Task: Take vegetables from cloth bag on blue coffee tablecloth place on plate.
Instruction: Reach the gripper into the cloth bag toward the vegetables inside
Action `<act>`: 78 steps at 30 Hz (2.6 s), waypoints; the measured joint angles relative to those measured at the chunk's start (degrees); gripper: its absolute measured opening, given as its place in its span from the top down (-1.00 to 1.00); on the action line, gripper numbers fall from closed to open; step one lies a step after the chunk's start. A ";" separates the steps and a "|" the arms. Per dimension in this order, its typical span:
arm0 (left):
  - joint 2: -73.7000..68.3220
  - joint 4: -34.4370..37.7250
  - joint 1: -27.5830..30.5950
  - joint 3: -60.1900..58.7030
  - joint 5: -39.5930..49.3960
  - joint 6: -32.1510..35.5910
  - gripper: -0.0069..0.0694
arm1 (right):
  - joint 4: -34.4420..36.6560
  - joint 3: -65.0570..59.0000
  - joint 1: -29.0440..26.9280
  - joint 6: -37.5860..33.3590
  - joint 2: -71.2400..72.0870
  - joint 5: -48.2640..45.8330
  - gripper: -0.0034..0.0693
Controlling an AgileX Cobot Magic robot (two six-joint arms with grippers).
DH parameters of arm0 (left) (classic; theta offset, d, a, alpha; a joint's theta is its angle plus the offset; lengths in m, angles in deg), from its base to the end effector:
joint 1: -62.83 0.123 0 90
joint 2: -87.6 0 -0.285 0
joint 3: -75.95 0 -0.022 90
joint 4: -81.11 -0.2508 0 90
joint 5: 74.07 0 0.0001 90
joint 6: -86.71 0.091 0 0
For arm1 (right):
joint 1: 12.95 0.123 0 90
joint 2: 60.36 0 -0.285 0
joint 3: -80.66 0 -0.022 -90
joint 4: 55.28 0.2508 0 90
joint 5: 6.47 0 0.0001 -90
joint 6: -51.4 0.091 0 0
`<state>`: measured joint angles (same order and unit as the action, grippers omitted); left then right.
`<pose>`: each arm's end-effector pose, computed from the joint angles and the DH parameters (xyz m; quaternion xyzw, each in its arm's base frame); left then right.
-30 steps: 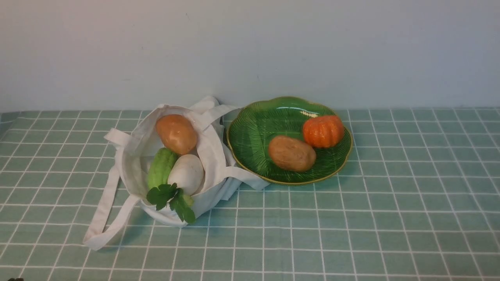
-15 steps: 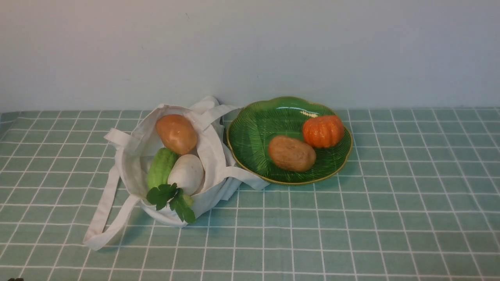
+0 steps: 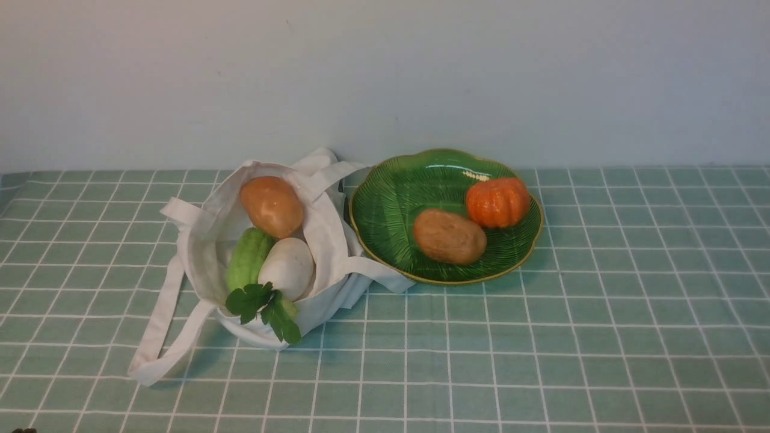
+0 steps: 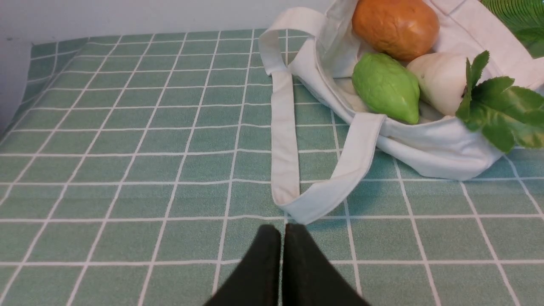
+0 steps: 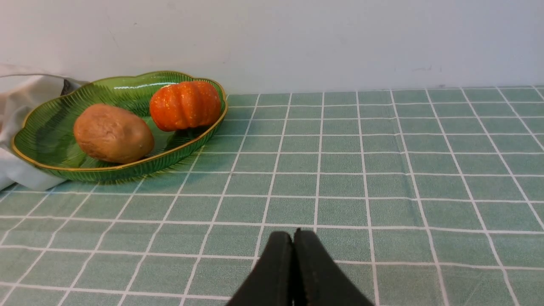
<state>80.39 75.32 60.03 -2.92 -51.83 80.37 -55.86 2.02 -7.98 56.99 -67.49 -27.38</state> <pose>0.0524 0.0009 0.1693 0.0017 0.8101 -0.0039 0.5863 0.0527 0.0042 0.1726 0.0016 0.8022 0.0507 0.5949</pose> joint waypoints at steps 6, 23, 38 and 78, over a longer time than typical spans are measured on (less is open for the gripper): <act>0.00 0.00 0.00 0.00 0.00 0.00 0.83 | 0.00 0.00 0.00 0.00 0.00 0.00 0.95; 0.00 37.20 0.00 0.00 -1.24 -24.79 0.83 | 0.00 0.00 0.00 0.00 0.00 0.00 0.95; -4.85 39.07 -0.05 12.02 8.35 -10.31 0.83 | 0.00 0.00 0.00 0.00 0.00 0.00 0.95; -109.45 8.72 -15.05 86.26 34.25 4.15 -0.71 | 0.00 0.00 0.00 0.00 0.00 -0.11 0.95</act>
<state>-29.06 84.04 44.98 83.34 -17.58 84.52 -55.86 2.02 -7.98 56.99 -67.49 -27.49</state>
